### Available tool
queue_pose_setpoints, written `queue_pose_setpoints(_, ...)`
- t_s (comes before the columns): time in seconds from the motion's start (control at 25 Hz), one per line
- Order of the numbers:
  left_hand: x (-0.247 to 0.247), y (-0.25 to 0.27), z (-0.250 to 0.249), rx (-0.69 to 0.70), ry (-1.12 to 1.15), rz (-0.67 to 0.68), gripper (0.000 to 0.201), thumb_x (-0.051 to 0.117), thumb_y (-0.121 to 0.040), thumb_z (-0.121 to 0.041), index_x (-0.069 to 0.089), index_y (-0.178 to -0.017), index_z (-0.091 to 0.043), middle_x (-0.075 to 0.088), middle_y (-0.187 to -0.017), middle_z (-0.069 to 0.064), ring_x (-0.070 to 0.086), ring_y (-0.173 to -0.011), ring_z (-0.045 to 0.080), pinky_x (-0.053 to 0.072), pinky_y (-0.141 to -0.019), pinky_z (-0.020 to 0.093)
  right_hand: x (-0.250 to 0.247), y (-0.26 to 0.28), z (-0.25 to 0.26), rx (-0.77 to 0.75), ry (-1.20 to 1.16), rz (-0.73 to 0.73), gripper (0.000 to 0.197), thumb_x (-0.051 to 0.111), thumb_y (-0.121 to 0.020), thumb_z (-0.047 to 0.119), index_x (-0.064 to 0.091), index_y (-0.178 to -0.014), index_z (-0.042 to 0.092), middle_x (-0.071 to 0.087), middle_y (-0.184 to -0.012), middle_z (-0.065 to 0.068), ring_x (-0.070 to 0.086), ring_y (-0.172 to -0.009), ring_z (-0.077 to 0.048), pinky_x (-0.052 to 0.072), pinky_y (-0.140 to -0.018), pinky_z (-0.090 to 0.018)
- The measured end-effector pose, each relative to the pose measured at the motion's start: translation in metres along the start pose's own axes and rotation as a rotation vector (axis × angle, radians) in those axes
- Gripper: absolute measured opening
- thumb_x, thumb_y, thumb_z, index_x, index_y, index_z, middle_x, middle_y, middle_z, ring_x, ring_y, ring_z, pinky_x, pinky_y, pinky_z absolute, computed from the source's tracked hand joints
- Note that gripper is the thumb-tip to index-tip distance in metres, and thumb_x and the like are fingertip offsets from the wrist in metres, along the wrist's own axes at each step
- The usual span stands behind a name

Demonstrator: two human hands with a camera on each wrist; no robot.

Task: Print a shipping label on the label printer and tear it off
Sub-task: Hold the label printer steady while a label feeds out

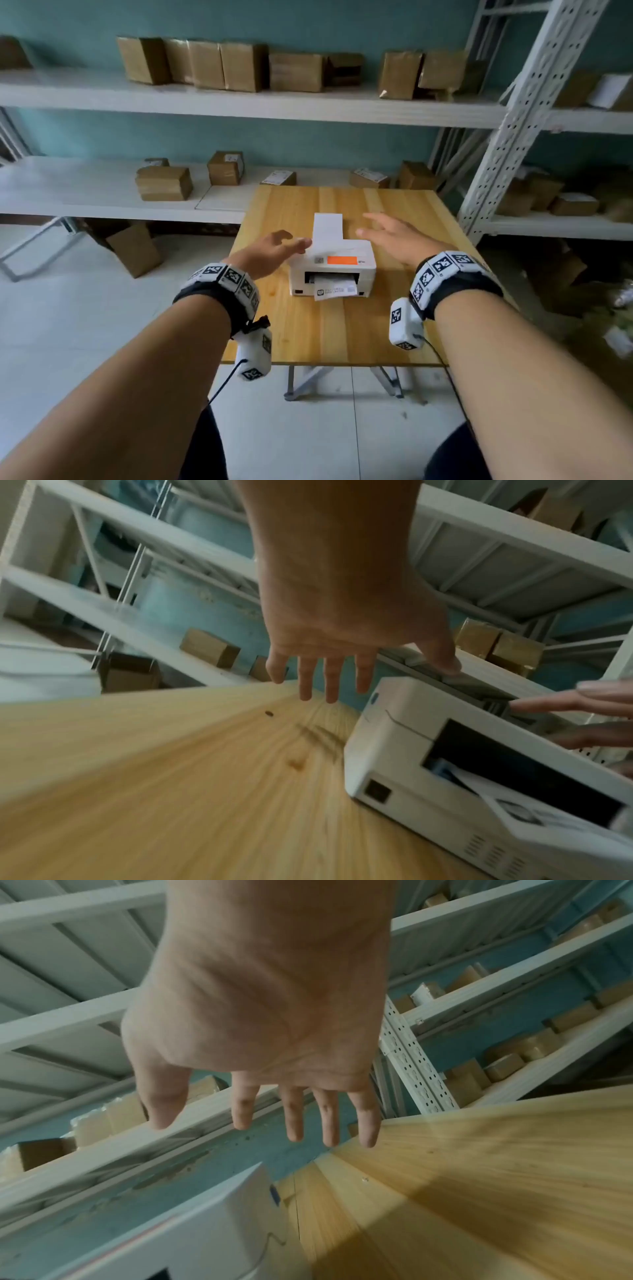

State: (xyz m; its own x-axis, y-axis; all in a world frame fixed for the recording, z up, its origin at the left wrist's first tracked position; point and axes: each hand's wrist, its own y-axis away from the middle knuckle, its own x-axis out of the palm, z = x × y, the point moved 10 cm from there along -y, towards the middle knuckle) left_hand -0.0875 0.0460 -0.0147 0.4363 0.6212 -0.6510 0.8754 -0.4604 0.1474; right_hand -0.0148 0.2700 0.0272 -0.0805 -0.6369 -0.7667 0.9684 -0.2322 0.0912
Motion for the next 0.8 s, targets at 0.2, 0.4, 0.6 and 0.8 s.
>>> queue_pose_setpoints(0.2, 0.011, 0.015, 0.001, 0.008, 0.022, 0.043, 0.082, 0.06, -0.093, -0.055, 0.027, -0.157, -0.014, 0.043, -0.154, 0.013, 0.046, -0.134, 0.028, 0.041, -0.106, 0.042, 0.017, 0.008, 0.01, -0.048, 0.047, 0.097, 0.071, 0.059, -0.09, 0.057, 0.031, -0.152, 0.039, 0.035, -0.161, -0.006, 0.036, -0.145, -0.026, 0.034, -0.113, -0.048)
queue_pose_setpoints(0.4, 0.008, 0.016, -0.012, 0.131, -0.014, -0.029, 0.082, 0.082, -0.082, -0.03, 0.038, -0.15, -0.019, 0.048, -0.15, 0.005, 0.051, -0.134, 0.025, 0.052, -0.094, 0.031, 0.029, 0.014, 0.006, -0.095, -0.096, 0.107, 0.097, 0.078, -0.085, 0.027, 0.015, -0.156, 0.044, 0.043, -0.149, 0.006, 0.045, -0.133, -0.02, 0.038, -0.11, -0.042)
queue_pose_setpoints(0.6, 0.002, 0.01, -0.006, 0.124, 0.084, -0.071, 0.082, 0.089, -0.074, -0.021, 0.05, -0.146, -0.02, 0.052, -0.147, -0.002, 0.051, -0.13, 0.017, 0.049, -0.093, 0.029, 0.051, 0.005, -0.011, -0.116, -0.141, 0.117, 0.085, 0.082, -0.078, 0.012, 0.039, -0.148, 0.03, 0.054, -0.13, 0.008, 0.052, -0.127, -0.018, 0.043, -0.103, -0.033)
queue_pose_setpoints(0.8, 0.001, 0.006, -0.002, 0.114, 0.083, -0.042, 0.083, 0.092, -0.07, -0.021, 0.054, -0.144, -0.024, 0.053, -0.14, -0.01, 0.053, -0.127, 0.018, 0.051, -0.097, 0.036, 0.048, 0.002, -0.014, -0.119, -0.199, 0.13, 0.087, 0.084, -0.077, 0.011, 0.041, -0.15, 0.029, 0.051, -0.129, 0.011, 0.047, -0.12, -0.009, 0.037, -0.092, -0.02)
